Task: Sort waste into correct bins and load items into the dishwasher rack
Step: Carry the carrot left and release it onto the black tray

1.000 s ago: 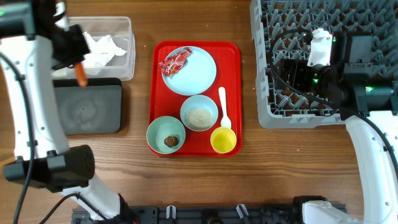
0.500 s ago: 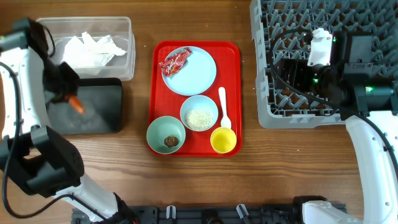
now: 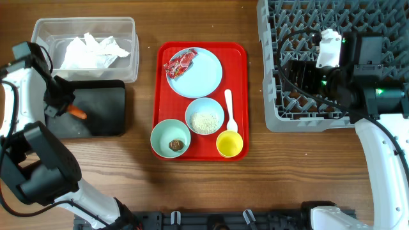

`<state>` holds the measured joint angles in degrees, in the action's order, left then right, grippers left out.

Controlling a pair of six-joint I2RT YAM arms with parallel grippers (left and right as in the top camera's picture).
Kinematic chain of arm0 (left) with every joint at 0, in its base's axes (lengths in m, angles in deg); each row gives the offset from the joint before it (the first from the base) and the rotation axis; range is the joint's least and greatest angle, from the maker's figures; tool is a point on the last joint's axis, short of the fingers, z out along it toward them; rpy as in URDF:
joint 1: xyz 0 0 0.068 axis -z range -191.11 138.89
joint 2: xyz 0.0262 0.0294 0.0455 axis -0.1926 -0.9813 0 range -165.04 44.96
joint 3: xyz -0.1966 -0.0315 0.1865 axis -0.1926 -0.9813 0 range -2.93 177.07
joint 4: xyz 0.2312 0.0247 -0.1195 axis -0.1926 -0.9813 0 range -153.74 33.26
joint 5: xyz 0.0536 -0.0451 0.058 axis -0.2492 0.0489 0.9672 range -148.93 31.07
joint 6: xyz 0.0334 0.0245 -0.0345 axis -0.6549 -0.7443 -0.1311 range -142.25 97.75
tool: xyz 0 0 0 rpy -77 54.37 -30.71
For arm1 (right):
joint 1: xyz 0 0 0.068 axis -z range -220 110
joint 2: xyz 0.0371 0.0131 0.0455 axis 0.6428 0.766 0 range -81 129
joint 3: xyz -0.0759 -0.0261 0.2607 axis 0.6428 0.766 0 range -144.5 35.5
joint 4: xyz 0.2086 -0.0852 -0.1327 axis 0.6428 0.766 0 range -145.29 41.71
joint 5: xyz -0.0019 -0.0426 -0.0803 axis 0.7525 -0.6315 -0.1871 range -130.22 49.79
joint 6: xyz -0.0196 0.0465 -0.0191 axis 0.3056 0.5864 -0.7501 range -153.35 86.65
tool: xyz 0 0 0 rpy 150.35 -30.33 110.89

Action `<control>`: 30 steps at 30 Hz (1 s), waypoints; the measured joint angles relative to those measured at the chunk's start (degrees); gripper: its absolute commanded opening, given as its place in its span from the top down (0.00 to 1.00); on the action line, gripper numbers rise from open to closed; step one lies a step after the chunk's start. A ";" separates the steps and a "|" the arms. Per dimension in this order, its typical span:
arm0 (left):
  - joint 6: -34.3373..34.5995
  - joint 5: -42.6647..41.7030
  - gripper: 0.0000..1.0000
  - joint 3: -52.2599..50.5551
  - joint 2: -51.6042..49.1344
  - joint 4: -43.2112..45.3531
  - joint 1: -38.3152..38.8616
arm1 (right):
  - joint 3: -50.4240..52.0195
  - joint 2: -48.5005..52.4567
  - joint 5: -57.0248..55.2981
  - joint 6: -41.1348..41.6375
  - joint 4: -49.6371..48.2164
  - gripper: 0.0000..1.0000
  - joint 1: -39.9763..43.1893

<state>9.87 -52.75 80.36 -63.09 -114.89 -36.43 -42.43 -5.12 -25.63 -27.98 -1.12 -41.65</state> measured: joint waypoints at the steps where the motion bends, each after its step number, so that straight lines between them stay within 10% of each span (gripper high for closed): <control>1: 2.01 0.22 0.96 -1.86 0.00 2.19 -0.26 | 0.00 0.00 0.00 0.00 0.00 0.00 0.00; 12: 23.37 0.46 0.81 -10.51 0.00 9.62 -0.57 | 0.00 0.00 0.00 0.00 0.00 0.00 0.00; 30: 27.74 0.63 0.36 -10.93 0.00 10.88 -0.57 | 0.00 0.00 0.00 0.00 0.04 0.00 0.00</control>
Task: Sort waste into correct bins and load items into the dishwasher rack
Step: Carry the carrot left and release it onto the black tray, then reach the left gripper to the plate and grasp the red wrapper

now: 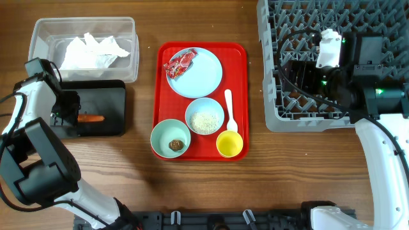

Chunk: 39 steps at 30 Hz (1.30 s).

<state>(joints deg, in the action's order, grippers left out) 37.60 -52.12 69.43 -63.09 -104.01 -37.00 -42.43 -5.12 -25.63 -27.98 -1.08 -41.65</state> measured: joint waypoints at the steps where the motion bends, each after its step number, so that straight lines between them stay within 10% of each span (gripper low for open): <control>1: 0.02 -0.09 0.36 0.00 0.00 -0.02 -0.02 | 0.00 0.00 0.00 0.00 0.00 0.00 0.00; 7: -3.13 -8.37 0.47 1.81 1.16 -0.24 -0.55 | 0.00 0.00 -0.02 0.00 0.02 0.00 0.00; 14: -13.94 -18.82 0.23 5.64 14.32 0.94 2.51 | 0.00 0.00 -0.04 0.00 -0.04 0.00 0.00; 21: -28.50 -20.26 0.05 7.52 23.41 6.60 22.58 | 0.00 0.00 -0.13 0.00 -0.68 0.00 0.00; 27: -36.74 -10.64 0.00 17.62 13.33 4.11 41.27 | 0.00 0.00 -0.26 0.00 -0.63 0.00 0.00; 39: -48.63 -4.28 0.00 33.24 -16.28 6.27 44.17 | 0.00 0.00 -0.28 0.02 1.05 0.00 0.00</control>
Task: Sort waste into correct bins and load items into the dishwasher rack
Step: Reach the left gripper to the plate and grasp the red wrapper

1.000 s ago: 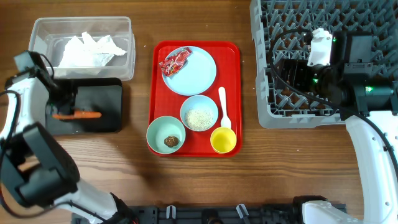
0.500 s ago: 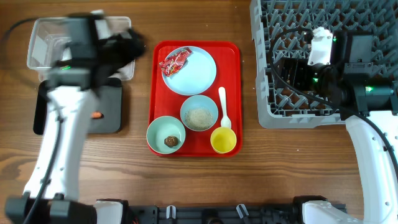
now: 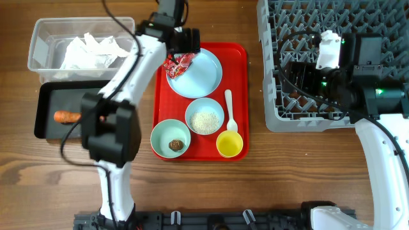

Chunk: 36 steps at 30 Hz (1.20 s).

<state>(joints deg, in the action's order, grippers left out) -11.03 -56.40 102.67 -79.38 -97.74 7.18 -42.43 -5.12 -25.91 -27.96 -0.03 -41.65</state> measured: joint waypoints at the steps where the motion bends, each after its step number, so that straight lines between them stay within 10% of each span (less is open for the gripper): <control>1: -1.25 0.09 0.01 0.00 -1.46 -0.04 0.31 | 0.00 0.00 0.00 -0.02 0.02 0.00 0.00; 29: -8.00 1.27 0.01 0.76 -10.54 3.30 2.23 | 0.00 0.00 -0.22 -0.02 -0.02 0.00 0.00; 36: -8.46 0.37 0.69 1.31 -10.88 2.73 2.23 | 0.00 0.00 -0.31 -0.02 -0.04 0.00 0.00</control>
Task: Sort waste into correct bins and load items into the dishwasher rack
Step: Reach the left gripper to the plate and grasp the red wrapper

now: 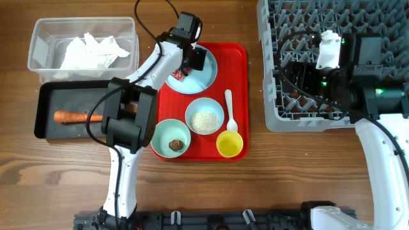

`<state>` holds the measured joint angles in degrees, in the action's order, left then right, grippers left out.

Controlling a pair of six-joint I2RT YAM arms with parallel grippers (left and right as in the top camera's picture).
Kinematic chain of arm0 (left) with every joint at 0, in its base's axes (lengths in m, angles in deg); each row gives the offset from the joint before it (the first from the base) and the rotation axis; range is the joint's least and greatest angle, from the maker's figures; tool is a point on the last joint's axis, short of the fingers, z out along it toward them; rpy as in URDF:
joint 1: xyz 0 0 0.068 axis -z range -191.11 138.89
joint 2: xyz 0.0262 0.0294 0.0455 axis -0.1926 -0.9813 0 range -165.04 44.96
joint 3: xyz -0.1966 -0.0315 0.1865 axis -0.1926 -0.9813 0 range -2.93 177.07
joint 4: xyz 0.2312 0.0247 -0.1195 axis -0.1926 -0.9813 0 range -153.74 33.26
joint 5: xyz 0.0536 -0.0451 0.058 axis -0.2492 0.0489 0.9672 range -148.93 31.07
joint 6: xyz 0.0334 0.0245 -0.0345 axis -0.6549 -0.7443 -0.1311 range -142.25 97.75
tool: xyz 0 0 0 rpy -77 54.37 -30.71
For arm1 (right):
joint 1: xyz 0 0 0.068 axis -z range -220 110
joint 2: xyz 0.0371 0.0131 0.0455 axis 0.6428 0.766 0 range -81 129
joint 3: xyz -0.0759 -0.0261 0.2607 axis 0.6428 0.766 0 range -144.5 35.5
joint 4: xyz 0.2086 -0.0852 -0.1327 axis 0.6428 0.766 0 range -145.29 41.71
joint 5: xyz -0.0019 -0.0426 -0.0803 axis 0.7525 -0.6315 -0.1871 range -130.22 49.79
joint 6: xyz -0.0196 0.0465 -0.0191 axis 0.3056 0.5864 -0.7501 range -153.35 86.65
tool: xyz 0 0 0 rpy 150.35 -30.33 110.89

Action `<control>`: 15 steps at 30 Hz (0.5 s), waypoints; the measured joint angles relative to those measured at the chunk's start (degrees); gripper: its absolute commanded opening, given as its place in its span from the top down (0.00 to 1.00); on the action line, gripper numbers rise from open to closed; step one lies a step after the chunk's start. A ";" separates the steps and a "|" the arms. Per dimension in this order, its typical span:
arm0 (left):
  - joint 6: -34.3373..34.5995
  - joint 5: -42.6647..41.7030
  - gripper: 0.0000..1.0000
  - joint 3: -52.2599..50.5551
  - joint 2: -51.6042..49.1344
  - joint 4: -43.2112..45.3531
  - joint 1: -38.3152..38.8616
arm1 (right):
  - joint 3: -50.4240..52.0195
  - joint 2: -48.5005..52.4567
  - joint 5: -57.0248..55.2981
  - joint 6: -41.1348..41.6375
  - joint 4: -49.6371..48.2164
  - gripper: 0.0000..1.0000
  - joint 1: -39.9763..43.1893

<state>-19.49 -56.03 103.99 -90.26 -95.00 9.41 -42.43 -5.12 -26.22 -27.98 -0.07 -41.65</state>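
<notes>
My left gripper [193,61] is down over the pale blue plate [206,82] at the back of the red tray [239,64]. It covers the red wrapper [181,75], of which only a small corner shows at the gripper's near-left side. Whether the jaws hold the wrapper is hidden. An orange carrot [77,117] lies in the black tray [48,131] at the left. My right gripper [299,75] hangs over the grey dishwasher rack [275,121]; its jaws are lost against the dark rack.
A clear bin [38,38] with crumpled white paper stands behind the black tray. On the red tray sit a bowl of rice [204,116], a bowl with a brown scrap [170,137], a yellow cup [229,144] and a white spoon [231,110].
My left gripper has moved from the plate's far-left rim onto the plate, and now covers most of the red wrapper. The right arm and the carrot have not moved.
My left gripper was at the black tray with the carrot at its fingers. Then the carrot lay in the tray beside the gripper. Later the gripper stood at the plate's far rim by the wrapper, and now it sits over the wrapper.
</notes>
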 measured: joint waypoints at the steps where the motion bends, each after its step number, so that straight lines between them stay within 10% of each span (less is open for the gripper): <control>1: 0.22 0.00 0.81 0.02 0.00 -0.15 0.00 | 0.00 0.00 -0.07 0.00 -0.02 0.00 0.00; 3: 0.00 -0.07 0.96 0.09 0.00 -0.59 0.00 | 0.00 0.00 -0.09 0.00 -0.09 0.00 0.00; 15: 6.19 -3.23 0.96 1.11 2.16 -12.22 -0.13 | 0.00 0.00 -0.11 0.00 -0.37 0.00 0.00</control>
<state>-13.30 -59.26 105.10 -88.10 -107.22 9.27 -42.43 -5.12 -26.33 -27.98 -0.44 -41.65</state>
